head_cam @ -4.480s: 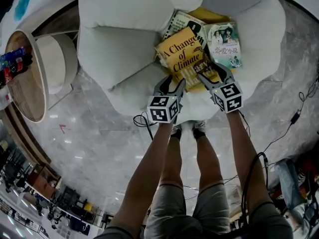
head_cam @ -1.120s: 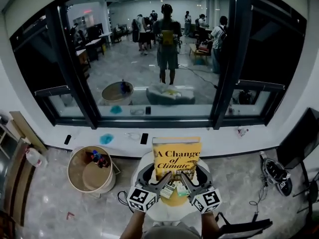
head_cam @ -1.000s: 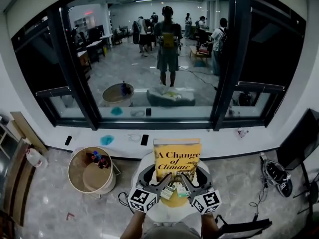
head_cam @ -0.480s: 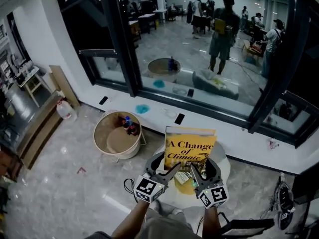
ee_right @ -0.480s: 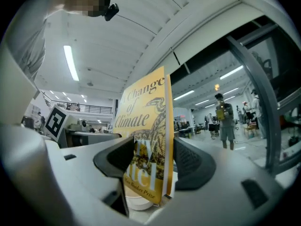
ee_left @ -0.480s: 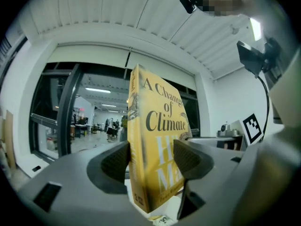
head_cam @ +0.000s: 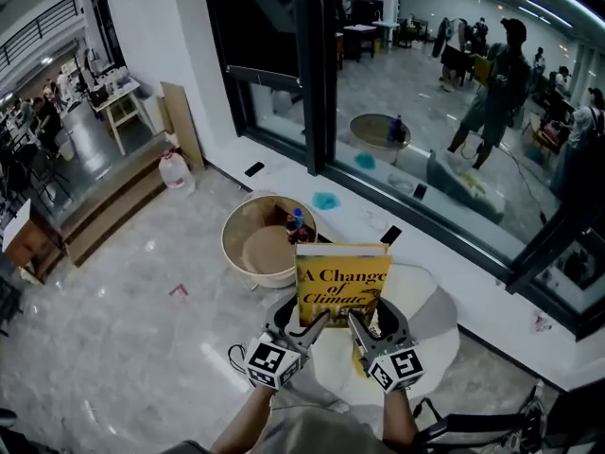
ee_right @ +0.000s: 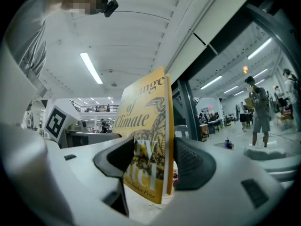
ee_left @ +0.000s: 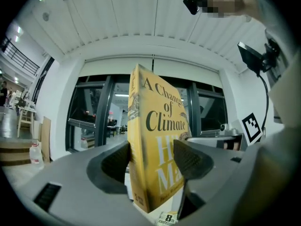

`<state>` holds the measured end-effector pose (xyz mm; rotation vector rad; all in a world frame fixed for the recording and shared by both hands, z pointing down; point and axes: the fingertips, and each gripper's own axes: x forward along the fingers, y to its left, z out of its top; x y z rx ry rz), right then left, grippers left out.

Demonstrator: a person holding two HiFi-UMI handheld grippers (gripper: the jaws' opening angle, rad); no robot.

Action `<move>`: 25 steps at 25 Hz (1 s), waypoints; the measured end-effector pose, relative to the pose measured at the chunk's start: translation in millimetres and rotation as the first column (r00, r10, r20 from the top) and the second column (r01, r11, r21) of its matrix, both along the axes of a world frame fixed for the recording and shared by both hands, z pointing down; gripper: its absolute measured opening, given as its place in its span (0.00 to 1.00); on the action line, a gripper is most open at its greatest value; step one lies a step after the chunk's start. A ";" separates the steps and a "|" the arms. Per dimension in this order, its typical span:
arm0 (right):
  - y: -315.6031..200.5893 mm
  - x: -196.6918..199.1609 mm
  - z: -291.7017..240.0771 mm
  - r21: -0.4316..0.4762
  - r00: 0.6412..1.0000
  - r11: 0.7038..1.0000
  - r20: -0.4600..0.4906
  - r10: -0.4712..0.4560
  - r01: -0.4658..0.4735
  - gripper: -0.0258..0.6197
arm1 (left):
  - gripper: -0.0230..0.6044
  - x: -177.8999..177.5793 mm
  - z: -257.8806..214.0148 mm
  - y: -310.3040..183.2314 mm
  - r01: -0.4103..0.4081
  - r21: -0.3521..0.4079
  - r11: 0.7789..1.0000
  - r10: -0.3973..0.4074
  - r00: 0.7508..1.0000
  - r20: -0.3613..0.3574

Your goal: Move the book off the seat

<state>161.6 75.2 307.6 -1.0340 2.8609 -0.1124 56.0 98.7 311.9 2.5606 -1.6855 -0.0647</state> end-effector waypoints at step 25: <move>-77.3 -294.0 38.6 -0.016 0.983 1.000 -0.185 0.016 -0.019 0.45 | 0.52 -295.6 44.8 -81.7 -0.056 0.012 0.998 0.058 0.989 -0.137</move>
